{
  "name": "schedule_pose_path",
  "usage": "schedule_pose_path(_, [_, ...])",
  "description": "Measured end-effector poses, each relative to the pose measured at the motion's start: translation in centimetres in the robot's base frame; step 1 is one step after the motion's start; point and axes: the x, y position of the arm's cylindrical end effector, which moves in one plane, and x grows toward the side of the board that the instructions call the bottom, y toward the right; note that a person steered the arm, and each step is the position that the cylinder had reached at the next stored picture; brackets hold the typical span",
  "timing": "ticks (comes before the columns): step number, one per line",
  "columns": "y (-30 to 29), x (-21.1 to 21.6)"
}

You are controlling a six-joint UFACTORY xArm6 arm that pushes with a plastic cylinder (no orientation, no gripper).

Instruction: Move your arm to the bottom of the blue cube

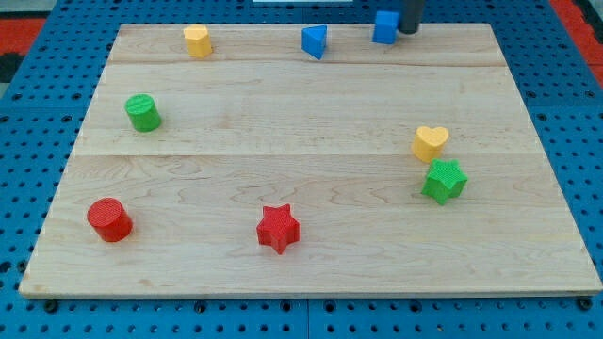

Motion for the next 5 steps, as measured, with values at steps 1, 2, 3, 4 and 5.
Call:
schedule_pose_path(1, [-2.7, 4.0])
schedule_pose_path(2, [-7.3, 5.2])
schedule_pose_path(3, [-8.3, 3.4])
schedule_pose_path(4, [-7.5, 5.0])
schedule_pose_path(5, [-9.0, 6.7])
